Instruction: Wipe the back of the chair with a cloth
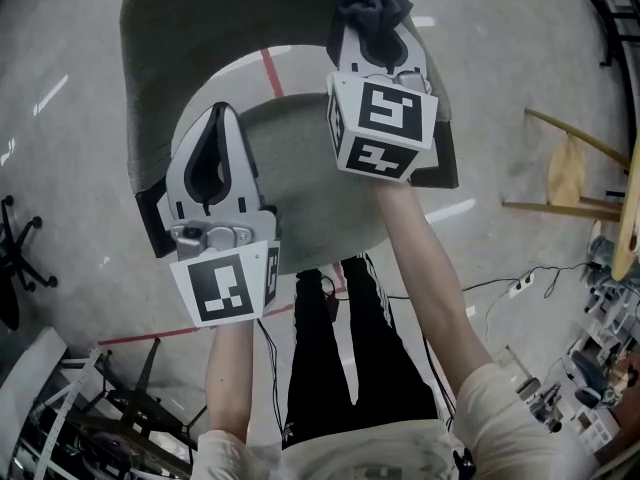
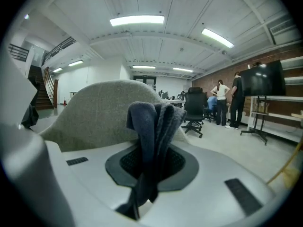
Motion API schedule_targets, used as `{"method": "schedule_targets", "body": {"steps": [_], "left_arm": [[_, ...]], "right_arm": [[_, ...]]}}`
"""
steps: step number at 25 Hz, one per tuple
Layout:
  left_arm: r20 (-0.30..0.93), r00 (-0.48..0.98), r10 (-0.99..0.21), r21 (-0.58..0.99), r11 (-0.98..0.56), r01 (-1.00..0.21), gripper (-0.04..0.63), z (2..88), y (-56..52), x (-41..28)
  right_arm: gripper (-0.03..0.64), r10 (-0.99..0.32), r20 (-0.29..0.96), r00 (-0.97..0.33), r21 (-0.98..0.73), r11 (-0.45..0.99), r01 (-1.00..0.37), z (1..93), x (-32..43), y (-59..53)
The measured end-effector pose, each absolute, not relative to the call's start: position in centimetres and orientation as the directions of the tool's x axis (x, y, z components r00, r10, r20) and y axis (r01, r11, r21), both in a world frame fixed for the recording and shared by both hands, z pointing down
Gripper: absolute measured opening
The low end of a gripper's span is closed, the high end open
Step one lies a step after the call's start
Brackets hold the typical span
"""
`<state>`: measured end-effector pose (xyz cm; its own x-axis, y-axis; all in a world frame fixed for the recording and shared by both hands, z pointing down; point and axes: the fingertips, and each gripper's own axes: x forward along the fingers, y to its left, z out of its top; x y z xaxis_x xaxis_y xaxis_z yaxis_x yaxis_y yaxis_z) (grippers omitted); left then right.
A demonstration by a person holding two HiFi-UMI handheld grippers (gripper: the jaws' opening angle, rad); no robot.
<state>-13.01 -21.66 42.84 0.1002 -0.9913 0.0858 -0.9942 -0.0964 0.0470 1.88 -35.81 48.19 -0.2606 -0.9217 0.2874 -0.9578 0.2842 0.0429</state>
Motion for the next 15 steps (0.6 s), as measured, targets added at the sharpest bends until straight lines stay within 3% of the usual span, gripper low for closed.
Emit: {"method": "schedule_targets", "body": {"steps": [10,15], "left_arm": [[0.097,0.068,-0.993,0.047,-0.064,-0.997,0.012,43.8,-21.0,-14.2],[0.092,0.017,-0.996,0.045,-0.012,-0.999,0.012,43.9,-19.8,-16.0]], "right_arm": [[0.058,-0.926,0.29,-0.244,0.051,0.269,-0.962,49.1,2.5,-35.8],[0.058,-0.904,0.249,-0.349,0.036,0.368,-0.929,48.2,-1.1,-34.3]]}}
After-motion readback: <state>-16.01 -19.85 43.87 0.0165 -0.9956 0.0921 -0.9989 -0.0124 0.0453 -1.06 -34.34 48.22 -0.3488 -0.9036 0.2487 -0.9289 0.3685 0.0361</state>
